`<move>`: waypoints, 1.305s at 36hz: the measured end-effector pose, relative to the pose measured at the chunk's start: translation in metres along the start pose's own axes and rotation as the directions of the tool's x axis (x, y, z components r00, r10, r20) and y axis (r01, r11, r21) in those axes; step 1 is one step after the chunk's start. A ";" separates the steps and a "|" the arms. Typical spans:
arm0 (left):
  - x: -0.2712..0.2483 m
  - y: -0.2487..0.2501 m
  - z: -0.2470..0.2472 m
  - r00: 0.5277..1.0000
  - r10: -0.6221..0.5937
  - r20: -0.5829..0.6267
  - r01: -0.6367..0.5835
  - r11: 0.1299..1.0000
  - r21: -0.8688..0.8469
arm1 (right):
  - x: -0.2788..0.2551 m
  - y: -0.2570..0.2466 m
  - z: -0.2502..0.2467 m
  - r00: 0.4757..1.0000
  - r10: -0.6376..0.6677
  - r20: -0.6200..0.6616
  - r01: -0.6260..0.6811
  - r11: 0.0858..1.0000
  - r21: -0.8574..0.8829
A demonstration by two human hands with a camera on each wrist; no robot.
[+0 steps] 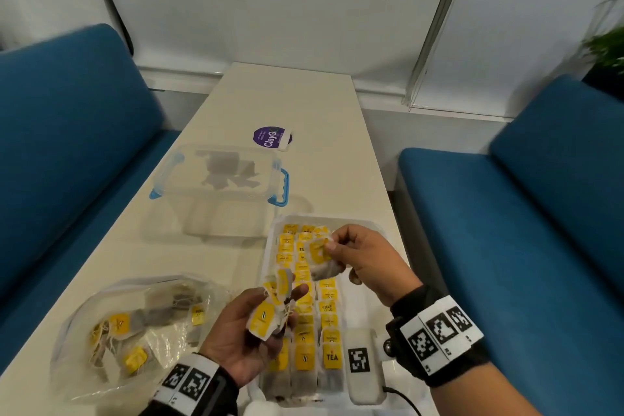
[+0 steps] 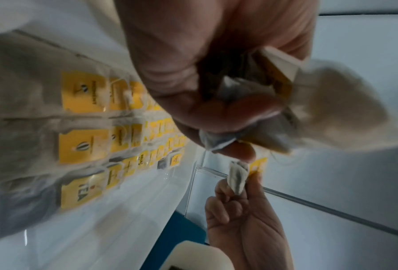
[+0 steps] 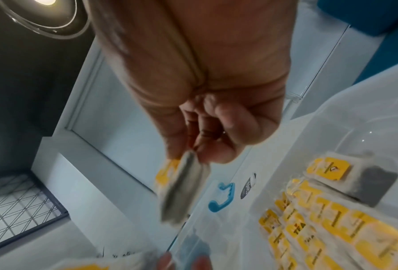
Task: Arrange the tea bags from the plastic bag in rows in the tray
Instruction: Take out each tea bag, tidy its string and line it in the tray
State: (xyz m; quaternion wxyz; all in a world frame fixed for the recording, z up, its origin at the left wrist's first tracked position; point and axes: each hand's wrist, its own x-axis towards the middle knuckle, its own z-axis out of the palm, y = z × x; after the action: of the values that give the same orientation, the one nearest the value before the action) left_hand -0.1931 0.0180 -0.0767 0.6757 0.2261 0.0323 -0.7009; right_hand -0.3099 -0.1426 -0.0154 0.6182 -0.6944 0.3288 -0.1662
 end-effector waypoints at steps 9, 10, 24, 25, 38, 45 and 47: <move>0.002 0.000 0.010 0.996 0.089 -0.023 -0.085 0.988 0.126 | 0.006 0.009 0.007 0.981 0.169 -0.096 -0.180 0.977 -0.112; 0.004 -0.001 0.010 0.995 0.088 -0.040 -0.083 0.989 0.121 | 0.006 0.009 0.008 0.978 0.189 -0.085 -0.198 0.973 -0.116; 0.011 -0.003 0.017 0.994 0.052 -0.101 -0.041 0.993 0.111 | -0.001 0.024 0.016 0.900 0.397 0.183 -0.419 0.902 0.106; 0.011 -0.003 0.018 0.993 0.054 -0.100 -0.044 0.994 0.096 | -0.001 0.025 0.014 0.893 0.400 0.207 -0.431 0.892 0.134; 0.016 -0.001 0.011 0.986 0.042 -0.158 -0.041 0.999 0.010 | 0.007 0.037 0.018 0.910 0.400 0.107 -0.404 0.914 0.023; 0.010 0.001 0.003 0.997 0.031 -0.077 -0.034 0.998 -0.047 | 0.027 0.039 -0.018 0.917 0.367 -0.156 -0.356 0.930 0.091; 0.009 0.001 0.004 0.998 0.028 -0.053 -0.031 0.998 -0.049 | 0.035 0.041 -0.023 0.914 0.365 -0.177 -0.360 0.931 0.064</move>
State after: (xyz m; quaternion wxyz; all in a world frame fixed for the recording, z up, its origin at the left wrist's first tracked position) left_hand -0.1934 0.0087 -0.0765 0.6903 0.2282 0.0641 -0.6836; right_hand -0.3096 -0.1833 -0.0574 0.6153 -0.5935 0.5053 -0.1177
